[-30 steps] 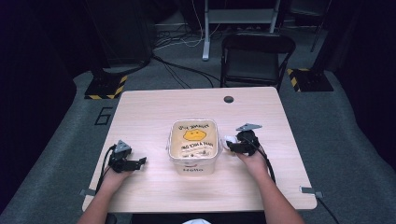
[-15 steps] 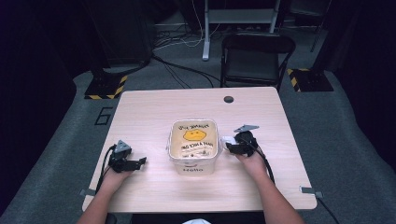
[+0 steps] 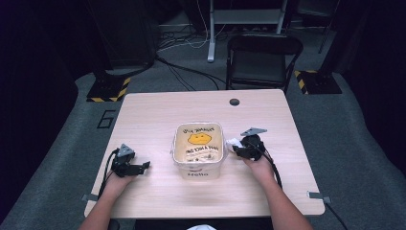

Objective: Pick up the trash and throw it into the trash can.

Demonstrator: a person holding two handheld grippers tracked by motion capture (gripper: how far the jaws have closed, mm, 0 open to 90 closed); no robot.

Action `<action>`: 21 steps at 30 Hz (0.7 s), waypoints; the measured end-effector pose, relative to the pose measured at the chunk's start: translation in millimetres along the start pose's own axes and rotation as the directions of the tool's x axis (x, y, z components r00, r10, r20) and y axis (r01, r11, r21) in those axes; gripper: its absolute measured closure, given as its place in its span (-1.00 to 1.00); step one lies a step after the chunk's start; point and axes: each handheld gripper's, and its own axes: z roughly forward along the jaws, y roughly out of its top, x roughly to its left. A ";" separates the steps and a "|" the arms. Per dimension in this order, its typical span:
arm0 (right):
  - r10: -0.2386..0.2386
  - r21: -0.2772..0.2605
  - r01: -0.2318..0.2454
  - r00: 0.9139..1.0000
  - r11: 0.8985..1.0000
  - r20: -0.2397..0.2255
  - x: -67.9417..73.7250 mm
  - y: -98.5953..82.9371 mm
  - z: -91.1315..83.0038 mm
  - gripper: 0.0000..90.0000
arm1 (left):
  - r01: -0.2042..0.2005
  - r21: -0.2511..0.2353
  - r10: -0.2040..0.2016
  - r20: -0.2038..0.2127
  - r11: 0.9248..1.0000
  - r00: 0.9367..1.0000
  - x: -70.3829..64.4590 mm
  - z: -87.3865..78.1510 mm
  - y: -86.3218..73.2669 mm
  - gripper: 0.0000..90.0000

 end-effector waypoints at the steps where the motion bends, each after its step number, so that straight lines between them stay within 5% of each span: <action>1: -0.004 -0.002 0.004 1.000 1.000 0.004 0.1 0.1 -0.6 0.25 | 0.000 0.000 0.000 0.000 1.000 1.000 0.0 0.0 0.0 -0.65; 21: 0.019 -0.070 -0.019 1.000 0.997 0.008 -7.2 14.7 -33.5 0.26 | 0.002 -0.002 -0.002 -0.001 1.000 1.000 -0.2 0.1 0.0 -0.65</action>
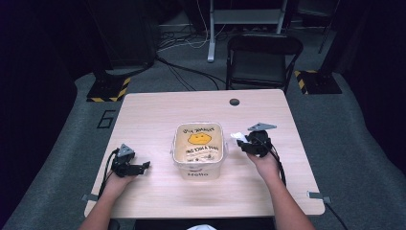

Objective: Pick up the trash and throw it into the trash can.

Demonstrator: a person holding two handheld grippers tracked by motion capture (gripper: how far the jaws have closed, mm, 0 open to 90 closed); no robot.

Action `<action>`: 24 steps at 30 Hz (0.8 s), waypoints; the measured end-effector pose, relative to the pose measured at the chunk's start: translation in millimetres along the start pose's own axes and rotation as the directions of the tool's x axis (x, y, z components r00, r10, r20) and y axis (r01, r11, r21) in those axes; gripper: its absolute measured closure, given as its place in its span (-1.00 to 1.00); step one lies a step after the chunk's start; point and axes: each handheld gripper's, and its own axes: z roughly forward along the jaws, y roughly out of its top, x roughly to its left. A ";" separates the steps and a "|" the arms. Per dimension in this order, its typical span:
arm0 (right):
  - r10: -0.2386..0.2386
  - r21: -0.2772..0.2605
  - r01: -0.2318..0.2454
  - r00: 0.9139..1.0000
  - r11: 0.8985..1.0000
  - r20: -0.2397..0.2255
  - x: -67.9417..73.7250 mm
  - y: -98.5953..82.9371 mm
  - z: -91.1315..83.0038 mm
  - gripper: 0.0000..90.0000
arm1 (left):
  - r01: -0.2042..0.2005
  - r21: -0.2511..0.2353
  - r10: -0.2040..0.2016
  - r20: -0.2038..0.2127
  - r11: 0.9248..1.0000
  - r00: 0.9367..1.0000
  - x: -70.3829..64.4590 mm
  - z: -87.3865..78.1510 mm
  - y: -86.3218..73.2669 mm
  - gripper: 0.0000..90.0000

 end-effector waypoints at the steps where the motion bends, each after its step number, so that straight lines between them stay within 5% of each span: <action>1: -0.003 -0.004 0.003 1.000 1.000 0.002 0.3 1.3 -1.7 0.26 | 0.000 0.000 0.000 0.000 1.000 1.000 0.0 0.0 0.0 -0.65; 13: -0.013 -0.038 0.013 1.000 0.999 0.011 -1.3 16.3 -21.3 0.27 | -0.002 0.001 0.002 0.000 1.000 1.000 0.1 -0.1 0.0 -0.65; 24: -0.058 -0.110 0.058 0.998 0.992 0.001 10.9 41.9 -51.3 0.27 | -0.001 0.001 0.001 0.001 1.000 1.000 0.1 -0.1 0.0 -0.65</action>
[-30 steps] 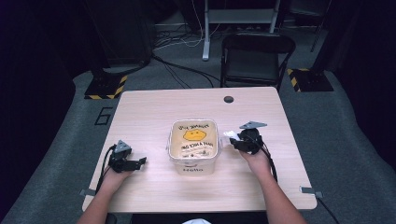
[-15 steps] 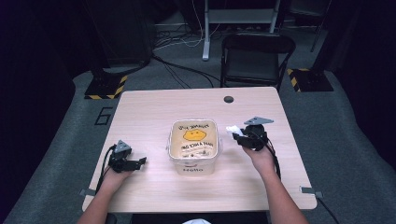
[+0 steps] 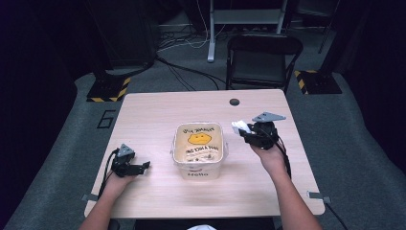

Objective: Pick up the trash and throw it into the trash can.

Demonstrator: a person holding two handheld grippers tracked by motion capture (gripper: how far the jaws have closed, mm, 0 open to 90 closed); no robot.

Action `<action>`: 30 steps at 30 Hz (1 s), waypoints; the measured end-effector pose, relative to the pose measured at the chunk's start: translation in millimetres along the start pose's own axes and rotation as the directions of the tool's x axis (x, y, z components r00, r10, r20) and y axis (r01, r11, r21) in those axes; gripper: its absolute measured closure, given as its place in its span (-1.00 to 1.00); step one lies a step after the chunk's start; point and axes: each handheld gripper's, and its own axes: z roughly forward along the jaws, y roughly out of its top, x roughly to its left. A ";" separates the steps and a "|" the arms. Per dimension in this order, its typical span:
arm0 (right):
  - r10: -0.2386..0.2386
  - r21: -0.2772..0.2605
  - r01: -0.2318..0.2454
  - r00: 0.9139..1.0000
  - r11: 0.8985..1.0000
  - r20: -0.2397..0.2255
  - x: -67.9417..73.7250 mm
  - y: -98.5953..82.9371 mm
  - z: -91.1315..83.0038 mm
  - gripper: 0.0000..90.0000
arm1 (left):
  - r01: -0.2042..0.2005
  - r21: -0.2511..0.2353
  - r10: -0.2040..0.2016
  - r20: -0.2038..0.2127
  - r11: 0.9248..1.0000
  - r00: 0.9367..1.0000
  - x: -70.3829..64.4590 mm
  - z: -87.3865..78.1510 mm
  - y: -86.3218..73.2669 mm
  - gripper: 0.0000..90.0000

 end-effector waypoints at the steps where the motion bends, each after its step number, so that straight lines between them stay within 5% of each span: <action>1: -0.003 -0.003 0.003 1.000 1.000 -0.003 0.7 1.9 -1.1 0.27 | 0.000 0.000 0.000 0.000 1.000 1.000 0.0 0.0 0.0 -0.65; 13: -0.051 -0.026 0.050 0.997 0.998 -0.051 16.2 24.8 -13.9 0.27 | -0.001 0.003 0.001 -0.001 1.000 1.000 0.0 -0.1 0.2 -0.66; 30: -0.115 -0.043 0.109 0.980 0.993 -0.161 49.7 38.7 -10.7 0.27 | 0.000 0.002 0.000 -0.001 1.000 1.000 0.0 -0.1 0.2 -0.65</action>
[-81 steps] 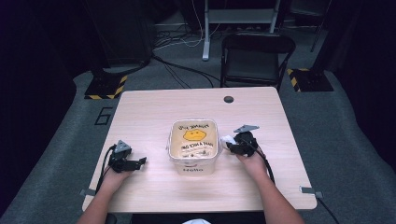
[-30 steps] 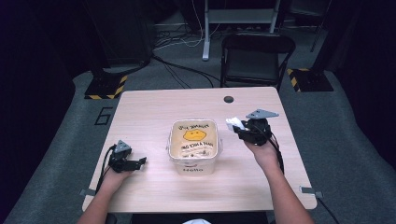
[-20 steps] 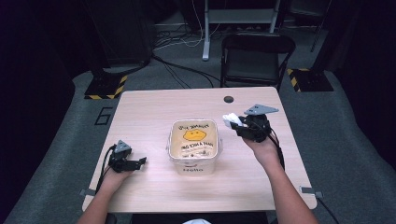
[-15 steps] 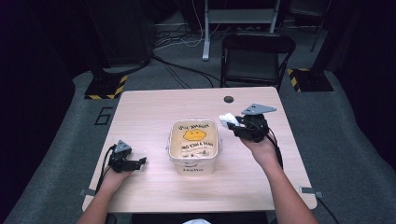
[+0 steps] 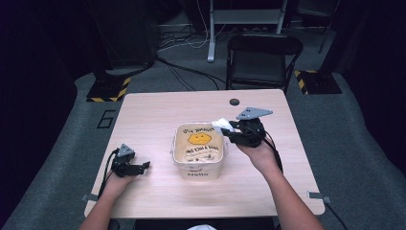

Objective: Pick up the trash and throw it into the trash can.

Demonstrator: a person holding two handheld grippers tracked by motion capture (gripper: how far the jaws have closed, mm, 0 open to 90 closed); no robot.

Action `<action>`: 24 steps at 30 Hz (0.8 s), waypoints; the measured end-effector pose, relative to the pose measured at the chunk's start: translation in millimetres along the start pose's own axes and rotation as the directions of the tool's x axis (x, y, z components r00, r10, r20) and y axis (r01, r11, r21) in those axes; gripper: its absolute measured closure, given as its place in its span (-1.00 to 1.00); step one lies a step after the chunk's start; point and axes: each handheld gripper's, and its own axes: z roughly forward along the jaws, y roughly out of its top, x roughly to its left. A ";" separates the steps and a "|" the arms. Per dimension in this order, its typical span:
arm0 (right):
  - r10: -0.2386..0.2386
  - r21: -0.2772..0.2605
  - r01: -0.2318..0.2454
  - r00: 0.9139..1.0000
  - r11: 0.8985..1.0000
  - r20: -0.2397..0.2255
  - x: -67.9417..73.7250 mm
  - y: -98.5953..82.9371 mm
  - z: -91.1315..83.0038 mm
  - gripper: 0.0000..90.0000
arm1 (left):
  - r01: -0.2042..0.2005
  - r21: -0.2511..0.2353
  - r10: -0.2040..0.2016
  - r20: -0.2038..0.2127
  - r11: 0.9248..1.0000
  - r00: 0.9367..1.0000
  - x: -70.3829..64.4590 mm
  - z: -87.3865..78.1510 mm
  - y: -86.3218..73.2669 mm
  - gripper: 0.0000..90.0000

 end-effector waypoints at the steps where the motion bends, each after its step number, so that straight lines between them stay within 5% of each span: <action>1: -0.002 0.002 0.002 1.000 1.000 -0.008 2.0 0.7 1.6 0.27 | 0.000 0.000 0.000 0.000 1.000 1.000 0.0 0.0 0.0 -0.66; 24: -0.075 0.070 0.085 0.988 0.994 -0.134 41.8 2.7 49.9 0.27 | -0.003 -0.001 0.003 0.000 1.000 1.000 0.3 0.2 0.2 -0.66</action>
